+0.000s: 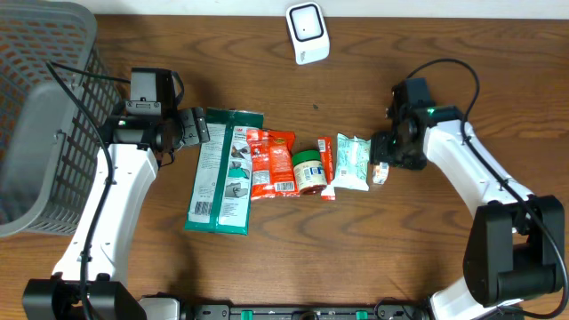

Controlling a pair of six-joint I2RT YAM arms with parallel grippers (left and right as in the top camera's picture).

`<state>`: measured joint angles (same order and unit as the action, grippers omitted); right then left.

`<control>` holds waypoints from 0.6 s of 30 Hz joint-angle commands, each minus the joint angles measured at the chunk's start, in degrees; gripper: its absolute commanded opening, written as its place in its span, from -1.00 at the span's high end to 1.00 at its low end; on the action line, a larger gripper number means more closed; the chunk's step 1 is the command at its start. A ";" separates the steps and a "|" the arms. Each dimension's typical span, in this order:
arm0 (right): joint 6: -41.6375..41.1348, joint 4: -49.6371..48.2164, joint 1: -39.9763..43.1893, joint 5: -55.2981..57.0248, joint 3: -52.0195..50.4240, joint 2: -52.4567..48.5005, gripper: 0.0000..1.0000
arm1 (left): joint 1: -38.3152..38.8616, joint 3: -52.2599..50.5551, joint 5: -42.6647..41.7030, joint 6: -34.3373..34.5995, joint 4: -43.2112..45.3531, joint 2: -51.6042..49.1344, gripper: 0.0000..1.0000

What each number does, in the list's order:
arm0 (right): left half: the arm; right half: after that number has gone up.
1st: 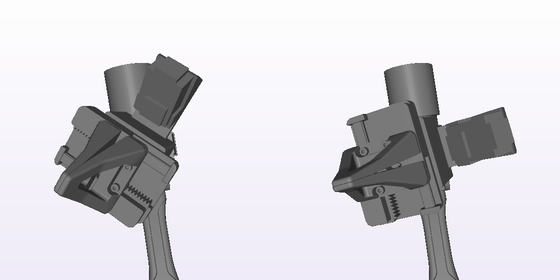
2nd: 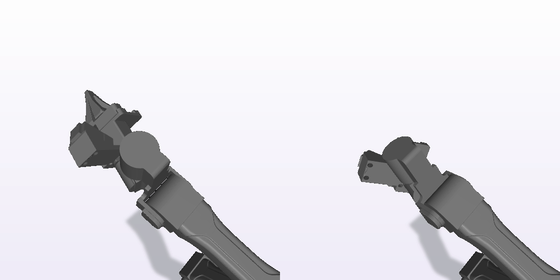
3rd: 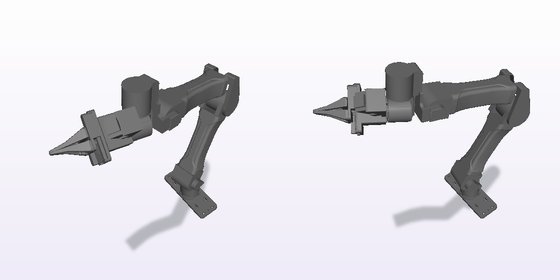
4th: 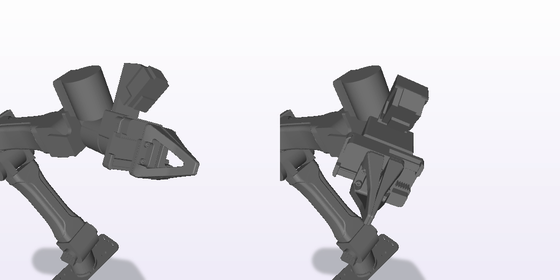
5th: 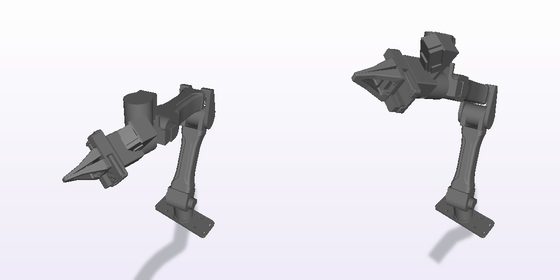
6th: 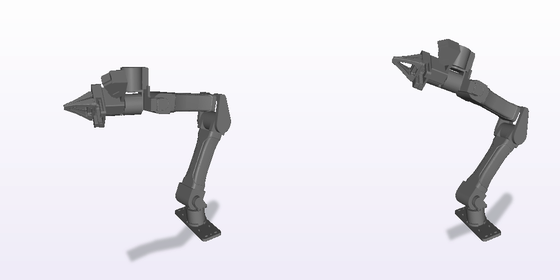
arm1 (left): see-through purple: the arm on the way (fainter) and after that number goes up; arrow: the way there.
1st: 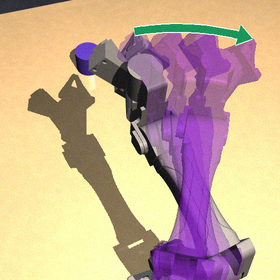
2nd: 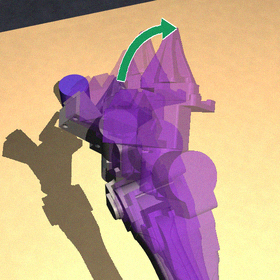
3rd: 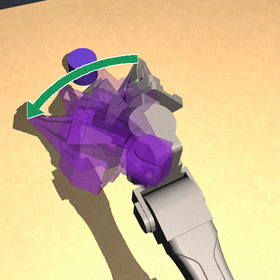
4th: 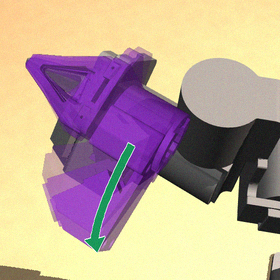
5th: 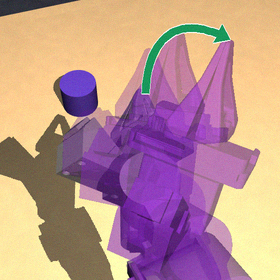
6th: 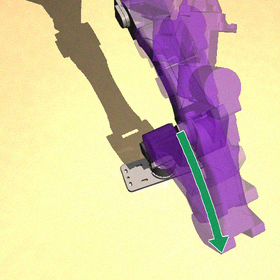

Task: Scan the item barcode
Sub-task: 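Reach the right gripper down and grasp the orange Kleenex pack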

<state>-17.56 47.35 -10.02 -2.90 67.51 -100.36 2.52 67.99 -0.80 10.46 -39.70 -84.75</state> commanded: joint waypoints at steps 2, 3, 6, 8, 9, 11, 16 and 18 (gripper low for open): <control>-0.85 -3.76 -0.98 0.92 -4.11 0.59 -0.24 | -0.11 0.70 0.13 -0.37 -0.13 0.20 -0.75; -0.85 -4.87 -1.16 0.90 -5.03 0.59 -0.22 | -0.11 0.70 0.13 -0.37 -0.13 0.20 -0.75; -0.83 -6.54 -1.62 0.92 -6.43 0.59 -0.13 | -0.11 0.70 0.13 -0.37 -0.13 0.20 -0.75; -0.81 -6.58 -1.77 0.94 -6.40 0.61 0.03 | -0.11 0.70 0.13 -0.37 -0.13 0.20 -0.75; -0.81 -6.73 -1.77 0.92 -6.32 0.63 0.06 | -0.11 0.70 0.13 -0.37 -0.15 0.20 -0.75; -0.81 -6.73 -1.77 0.94 -5.97 0.63 0.10 | -0.11 0.70 0.13 -0.37 -0.13 0.20 -0.75; -0.72 -7.08 -1.77 1.33 -5.86 0.63 0.24 | -0.11 0.70 0.13 -0.37 -0.13 0.20 -0.75; -0.39 -7.15 -1.77 2.23 -5.86 0.63 0.24 | -0.11 0.70 0.13 -0.37 -0.15 0.20 -0.75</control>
<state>-18.06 40.45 -11.49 -2.48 61.25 -100.36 2.52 67.99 -0.78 10.46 -39.72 -84.73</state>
